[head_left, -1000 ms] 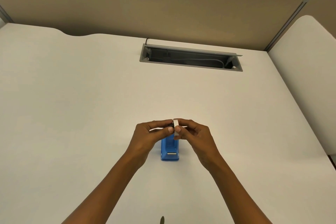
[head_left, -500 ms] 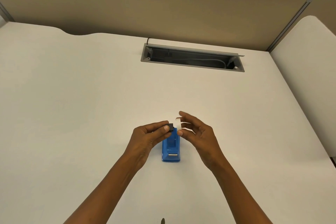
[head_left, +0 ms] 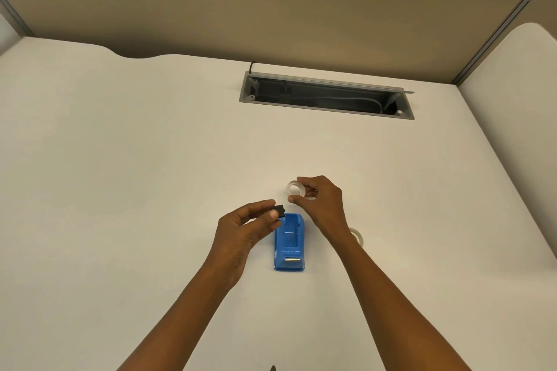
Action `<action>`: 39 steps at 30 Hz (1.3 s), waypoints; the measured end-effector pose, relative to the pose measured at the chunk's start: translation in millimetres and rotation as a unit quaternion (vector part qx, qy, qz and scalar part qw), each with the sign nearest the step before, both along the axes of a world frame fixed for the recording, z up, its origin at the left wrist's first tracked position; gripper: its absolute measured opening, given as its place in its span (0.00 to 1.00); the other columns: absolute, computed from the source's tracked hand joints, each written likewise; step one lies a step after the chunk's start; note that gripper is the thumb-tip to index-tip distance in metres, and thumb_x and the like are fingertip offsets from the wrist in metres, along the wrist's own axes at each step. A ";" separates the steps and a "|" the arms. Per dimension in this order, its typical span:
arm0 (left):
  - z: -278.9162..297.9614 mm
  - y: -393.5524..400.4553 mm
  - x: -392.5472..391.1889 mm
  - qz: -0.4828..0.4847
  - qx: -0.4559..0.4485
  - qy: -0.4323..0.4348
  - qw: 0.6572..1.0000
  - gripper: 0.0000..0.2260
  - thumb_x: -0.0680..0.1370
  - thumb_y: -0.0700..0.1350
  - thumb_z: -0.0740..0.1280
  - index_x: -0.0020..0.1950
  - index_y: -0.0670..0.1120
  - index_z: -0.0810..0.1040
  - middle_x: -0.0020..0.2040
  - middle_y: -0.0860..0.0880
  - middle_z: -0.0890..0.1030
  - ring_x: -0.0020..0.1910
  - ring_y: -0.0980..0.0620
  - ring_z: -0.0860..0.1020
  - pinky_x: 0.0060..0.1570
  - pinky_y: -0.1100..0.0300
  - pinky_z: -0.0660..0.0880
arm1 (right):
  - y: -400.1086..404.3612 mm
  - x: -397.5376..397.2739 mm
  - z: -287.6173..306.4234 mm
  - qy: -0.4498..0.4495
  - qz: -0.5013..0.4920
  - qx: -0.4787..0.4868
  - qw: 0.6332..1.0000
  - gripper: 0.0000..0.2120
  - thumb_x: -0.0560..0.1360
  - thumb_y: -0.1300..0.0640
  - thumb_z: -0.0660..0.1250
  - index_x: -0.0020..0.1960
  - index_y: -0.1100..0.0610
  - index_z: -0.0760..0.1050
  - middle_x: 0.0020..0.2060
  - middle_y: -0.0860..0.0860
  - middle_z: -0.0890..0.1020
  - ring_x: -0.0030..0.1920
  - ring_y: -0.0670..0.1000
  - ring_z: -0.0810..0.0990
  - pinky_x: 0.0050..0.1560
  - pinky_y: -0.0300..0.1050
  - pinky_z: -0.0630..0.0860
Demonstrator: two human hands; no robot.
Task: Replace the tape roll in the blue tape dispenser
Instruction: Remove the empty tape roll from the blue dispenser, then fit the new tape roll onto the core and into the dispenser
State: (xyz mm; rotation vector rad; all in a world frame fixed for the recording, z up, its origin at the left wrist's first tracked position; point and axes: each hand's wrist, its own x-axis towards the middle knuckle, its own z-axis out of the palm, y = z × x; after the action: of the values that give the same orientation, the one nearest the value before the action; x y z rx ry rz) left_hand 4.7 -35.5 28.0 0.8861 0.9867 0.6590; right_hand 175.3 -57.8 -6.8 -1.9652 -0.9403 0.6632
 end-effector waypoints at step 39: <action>4.8 -11.8 -0.3 -0.008 0.002 0.000 1.000 0.09 0.68 0.40 0.72 0.46 0.50 0.83 0.45 0.50 0.86 0.49 0.49 0.82 0.52 0.57 0.76 | -110.8 21.4 -2.7 -0.129 0.045 -0.183 0.974 0.18 0.68 0.57 0.74 0.58 0.50 0.77 0.56 0.49 0.73 0.58 0.51 0.72 0.49 0.38 0.69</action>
State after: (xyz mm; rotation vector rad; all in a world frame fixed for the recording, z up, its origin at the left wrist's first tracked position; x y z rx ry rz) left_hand 4.5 -47.3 32.9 0.8975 0.9771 0.6474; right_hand 196.7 -168.7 -9.5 -2.3893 -1.1314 0.6795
